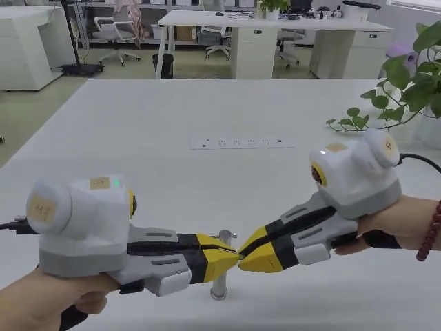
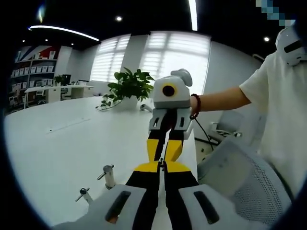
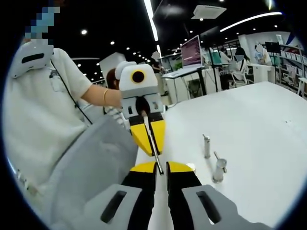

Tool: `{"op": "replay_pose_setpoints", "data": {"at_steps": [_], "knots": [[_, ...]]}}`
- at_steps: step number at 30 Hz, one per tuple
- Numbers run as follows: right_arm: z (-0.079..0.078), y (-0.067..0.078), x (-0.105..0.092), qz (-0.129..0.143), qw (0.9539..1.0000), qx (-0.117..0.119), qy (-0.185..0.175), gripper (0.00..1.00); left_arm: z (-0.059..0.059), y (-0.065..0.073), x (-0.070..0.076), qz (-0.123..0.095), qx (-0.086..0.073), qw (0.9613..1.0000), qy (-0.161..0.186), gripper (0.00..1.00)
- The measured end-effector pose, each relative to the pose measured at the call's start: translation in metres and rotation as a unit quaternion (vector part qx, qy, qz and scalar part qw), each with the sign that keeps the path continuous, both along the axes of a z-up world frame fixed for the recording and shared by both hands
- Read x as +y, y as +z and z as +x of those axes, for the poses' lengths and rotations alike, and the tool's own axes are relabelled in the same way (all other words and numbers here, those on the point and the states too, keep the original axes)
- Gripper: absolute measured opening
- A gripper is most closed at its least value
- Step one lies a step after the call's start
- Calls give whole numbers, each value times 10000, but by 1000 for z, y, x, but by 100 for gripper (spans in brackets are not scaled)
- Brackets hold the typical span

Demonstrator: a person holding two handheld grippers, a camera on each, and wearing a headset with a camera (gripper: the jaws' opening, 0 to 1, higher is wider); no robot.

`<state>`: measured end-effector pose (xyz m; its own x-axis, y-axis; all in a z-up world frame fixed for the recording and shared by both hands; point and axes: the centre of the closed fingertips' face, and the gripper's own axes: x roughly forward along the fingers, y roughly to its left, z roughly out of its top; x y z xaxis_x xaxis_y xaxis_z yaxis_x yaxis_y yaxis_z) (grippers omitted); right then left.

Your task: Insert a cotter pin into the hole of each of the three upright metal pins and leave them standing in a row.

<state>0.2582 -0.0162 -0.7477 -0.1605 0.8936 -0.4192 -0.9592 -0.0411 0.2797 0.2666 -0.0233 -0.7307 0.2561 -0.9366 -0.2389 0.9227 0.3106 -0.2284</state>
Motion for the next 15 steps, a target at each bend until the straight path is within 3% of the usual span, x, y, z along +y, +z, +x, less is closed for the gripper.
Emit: {"op": "replay_pose_setpoints", "data": {"at_steps": [6,15], "knots": [[-2,-1,0,-28,10000,-46,71,6,0,-1,1,19,-8,10000,-3,0],[-2,-2,0,-281,9983,-454,231,3,4,-4,3,60,-63,9997,211,4]]}}
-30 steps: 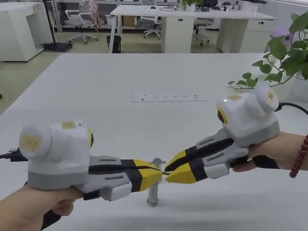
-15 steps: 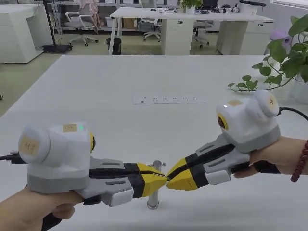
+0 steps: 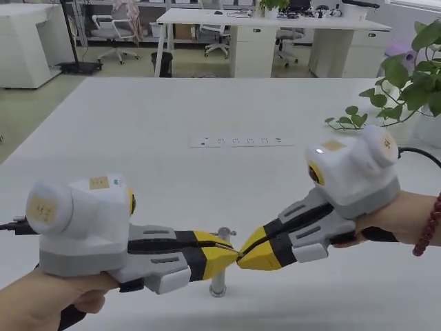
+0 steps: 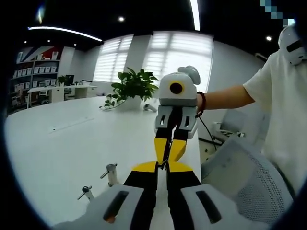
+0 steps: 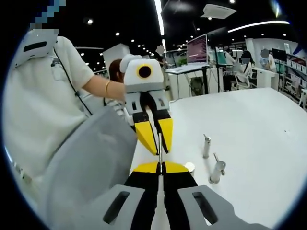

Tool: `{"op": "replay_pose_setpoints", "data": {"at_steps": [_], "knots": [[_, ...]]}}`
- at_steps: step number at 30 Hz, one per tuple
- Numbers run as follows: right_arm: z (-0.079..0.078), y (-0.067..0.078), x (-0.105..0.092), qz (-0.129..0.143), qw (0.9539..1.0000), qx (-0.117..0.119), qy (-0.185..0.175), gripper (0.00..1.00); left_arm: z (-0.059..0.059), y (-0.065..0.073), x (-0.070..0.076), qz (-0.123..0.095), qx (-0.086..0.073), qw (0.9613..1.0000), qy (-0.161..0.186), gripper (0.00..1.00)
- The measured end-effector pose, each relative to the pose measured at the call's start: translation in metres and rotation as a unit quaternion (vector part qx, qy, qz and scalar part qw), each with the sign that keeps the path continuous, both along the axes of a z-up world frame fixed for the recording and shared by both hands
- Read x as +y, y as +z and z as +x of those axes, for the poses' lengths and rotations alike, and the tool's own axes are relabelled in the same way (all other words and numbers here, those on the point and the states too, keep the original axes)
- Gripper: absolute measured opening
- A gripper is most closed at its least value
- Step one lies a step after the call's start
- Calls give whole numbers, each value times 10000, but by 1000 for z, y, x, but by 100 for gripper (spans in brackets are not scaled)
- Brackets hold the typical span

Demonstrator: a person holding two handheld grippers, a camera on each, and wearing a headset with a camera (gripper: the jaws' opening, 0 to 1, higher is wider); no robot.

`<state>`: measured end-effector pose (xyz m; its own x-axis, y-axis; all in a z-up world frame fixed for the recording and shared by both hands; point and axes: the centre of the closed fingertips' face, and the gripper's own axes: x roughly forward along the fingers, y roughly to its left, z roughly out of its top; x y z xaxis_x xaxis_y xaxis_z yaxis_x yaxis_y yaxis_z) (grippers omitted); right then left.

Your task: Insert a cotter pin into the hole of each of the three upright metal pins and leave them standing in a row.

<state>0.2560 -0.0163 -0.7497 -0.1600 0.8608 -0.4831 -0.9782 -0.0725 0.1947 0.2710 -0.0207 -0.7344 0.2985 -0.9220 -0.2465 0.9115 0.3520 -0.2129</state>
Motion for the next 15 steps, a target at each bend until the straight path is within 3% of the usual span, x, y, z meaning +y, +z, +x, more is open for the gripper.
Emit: {"op": "replay_pose_setpoints", "data": {"at_steps": [5,11,15], "knots": [[4,-1,-2,-139,9997,-193,39,3,2,-2,0,102,-132,9998,93,6],[10,-8,-7,-436,9980,-446,76,3,6,-8,1,295,-266,9989,247,23],[13,-14,-11,-643,9963,-571,74,3,8,-17,3,469,-312,9978,344,28]]}}
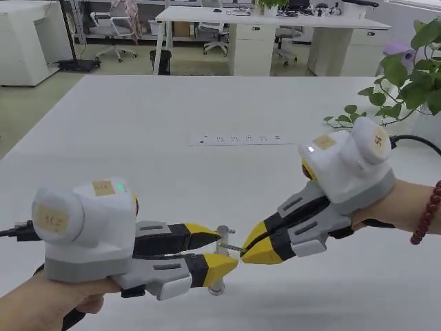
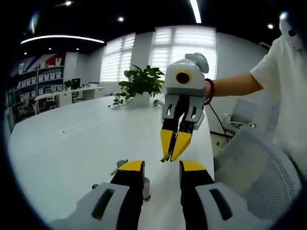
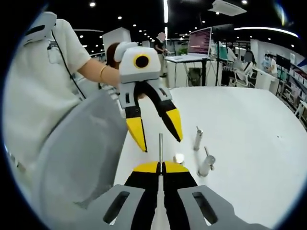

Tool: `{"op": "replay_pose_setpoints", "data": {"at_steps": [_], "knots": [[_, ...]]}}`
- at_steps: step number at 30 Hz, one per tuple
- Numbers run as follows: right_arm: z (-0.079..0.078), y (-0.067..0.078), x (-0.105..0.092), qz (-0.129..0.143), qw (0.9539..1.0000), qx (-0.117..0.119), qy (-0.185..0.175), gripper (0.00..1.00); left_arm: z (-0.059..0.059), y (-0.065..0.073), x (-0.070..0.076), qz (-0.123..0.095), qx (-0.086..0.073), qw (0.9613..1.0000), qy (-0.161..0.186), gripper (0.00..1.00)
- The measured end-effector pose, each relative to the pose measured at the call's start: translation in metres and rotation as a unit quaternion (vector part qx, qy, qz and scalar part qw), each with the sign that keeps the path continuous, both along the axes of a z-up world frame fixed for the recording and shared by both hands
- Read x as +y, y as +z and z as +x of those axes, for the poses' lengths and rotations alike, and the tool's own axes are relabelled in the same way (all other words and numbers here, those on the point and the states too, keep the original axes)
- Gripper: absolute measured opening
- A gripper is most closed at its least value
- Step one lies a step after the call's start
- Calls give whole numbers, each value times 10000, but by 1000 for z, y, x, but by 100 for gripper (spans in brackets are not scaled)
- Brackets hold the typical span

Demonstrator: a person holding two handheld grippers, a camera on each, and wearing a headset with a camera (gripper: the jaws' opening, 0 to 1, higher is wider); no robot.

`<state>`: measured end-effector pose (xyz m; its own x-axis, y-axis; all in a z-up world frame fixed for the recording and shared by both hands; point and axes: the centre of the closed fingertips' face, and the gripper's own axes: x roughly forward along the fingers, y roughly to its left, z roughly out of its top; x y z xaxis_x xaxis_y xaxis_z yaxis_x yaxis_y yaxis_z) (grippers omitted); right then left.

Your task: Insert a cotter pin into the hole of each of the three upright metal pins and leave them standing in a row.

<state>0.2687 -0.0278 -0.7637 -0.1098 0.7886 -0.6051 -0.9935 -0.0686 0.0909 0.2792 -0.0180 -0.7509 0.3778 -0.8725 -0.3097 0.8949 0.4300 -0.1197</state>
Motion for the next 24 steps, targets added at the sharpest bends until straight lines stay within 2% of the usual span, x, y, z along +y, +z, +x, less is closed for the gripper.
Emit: {"op": "replay_pose_setpoints", "data": {"at_steps": [2,5,8,14,21,24], "knots": [[1,-3,-2,-100,9999,-47,8,3,1,-4,1,75,-13,10000,46,30],[4,-9,-7,-277,9995,-152,6,3,9,-14,6,231,-43,9995,208,30],[6,-14,-10,-408,9989,-224,10,3,13,-22,9,344,-8,9988,346,29],[13,-28,-17,-738,9964,-396,79,3,17,-38,14,666,-39,9969,426,29],[21,-43,-22,-983,9940,-465,120,3,23,-53,15,845,90,9948,567,27],[25,-47,-23,-1032,9934,-497,94,3,25,-56,15,840,121,9946,601,27]]}}
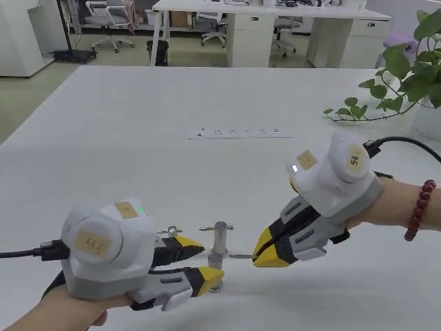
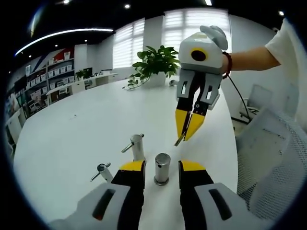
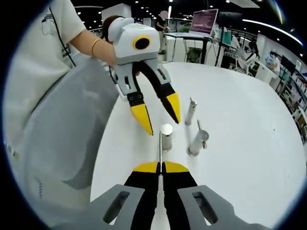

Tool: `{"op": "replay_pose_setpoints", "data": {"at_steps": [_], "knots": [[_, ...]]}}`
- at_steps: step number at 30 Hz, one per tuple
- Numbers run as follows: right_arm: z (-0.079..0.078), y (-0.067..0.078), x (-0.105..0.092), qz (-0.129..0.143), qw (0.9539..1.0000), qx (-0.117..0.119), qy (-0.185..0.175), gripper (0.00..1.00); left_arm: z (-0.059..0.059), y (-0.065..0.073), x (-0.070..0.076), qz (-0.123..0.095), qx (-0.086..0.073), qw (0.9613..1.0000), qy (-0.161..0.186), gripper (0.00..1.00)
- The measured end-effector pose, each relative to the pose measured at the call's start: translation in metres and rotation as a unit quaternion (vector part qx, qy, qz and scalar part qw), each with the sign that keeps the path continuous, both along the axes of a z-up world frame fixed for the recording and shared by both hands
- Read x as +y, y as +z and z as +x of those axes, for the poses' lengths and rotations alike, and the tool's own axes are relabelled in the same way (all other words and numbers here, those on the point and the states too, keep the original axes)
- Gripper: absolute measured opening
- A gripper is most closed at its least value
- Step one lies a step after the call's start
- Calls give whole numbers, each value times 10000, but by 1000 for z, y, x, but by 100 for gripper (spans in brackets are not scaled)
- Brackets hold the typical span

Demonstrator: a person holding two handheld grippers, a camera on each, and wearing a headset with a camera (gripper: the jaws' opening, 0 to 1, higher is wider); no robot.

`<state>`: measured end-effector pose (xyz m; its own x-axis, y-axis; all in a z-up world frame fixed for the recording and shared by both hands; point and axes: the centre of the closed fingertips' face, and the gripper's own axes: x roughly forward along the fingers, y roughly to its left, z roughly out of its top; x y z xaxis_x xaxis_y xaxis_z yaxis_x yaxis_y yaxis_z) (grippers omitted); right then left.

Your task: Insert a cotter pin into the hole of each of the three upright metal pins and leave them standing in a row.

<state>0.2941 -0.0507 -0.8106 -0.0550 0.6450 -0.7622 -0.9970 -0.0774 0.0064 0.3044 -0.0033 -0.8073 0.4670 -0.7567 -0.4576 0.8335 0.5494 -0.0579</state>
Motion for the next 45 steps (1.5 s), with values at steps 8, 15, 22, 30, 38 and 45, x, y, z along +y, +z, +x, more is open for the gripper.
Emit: {"op": "replay_pose_setpoints", "data": {"at_steps": [8,15,22,30,38,45], "knots": [[7,-13,-4,-228,9997,-73,21,3,3,-10,-4,91,59,9999,32,23],[10,-15,0,-229,9997,-68,59,3,5,-13,-7,122,73,9999,11,18],[10,-16,4,-220,9997,-97,101,3,4,-16,-8,151,95,9998,5,14],[9,-16,6,-228,9995,-99,183,3,2,-19,-9,128,129,9998,-12,12],[9,-14,12,-209,9993,-156,280,3,2,-18,-9,63,100,9999,-38,12],[9,-14,21,-232,9986,-233,410,3,3,-18,-9,42,63,9999,-84,11]]}}
